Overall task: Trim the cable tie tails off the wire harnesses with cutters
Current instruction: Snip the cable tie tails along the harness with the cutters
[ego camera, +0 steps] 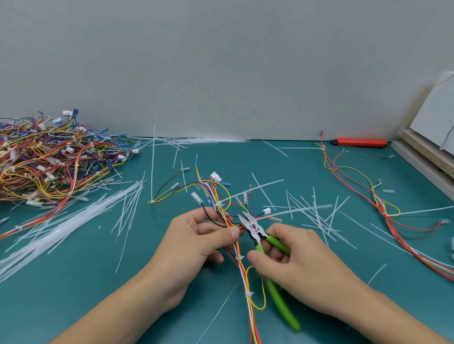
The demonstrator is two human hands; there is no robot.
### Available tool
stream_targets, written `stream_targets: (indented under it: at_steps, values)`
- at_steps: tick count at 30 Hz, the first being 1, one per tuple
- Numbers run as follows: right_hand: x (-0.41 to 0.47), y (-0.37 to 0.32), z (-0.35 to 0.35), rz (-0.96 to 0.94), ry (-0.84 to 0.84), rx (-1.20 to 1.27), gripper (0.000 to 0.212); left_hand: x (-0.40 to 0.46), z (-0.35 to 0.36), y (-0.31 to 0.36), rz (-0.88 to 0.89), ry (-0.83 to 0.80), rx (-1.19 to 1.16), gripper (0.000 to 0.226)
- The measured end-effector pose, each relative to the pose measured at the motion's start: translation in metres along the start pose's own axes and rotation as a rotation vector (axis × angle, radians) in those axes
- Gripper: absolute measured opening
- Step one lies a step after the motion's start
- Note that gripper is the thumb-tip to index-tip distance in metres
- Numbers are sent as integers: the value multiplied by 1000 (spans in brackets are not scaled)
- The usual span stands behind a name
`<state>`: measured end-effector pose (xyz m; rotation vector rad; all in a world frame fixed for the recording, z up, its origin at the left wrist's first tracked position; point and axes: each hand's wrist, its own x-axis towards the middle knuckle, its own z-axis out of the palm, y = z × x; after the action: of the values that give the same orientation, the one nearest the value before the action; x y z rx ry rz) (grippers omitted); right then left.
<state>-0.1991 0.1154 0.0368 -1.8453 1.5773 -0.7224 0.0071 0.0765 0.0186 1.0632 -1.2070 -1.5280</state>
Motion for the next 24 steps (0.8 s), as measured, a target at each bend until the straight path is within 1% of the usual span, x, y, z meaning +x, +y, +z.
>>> stream_targets:
  at_steps: [2, 3, 11, 17, 21, 24]
  values:
    - [-2, 0, 1, -4, 4, -8, 47, -1, -1, 0, 0, -4, 0, 35]
    - [-2, -1, 2, -8, 5, -16, 49, -1, -1, 0, 0, -5, -5, 34]
    - [-1, 1, 2, -4, -11, -41, 50, -1, 1, 1, 7, 2, -20, 30]
    - [-1, 3, 2, -17, -14, -57, 46, -1, 0, 1, 3, 4, -15, 34]
    - [0, 5, 3, -41, -21, -72, 36, 0, 0, 1, 4, 0, -28, 25]
    - [1, 5, 3, -60, -32, -76, 33, 0, 0, 1, 1, -1, -29, 31]
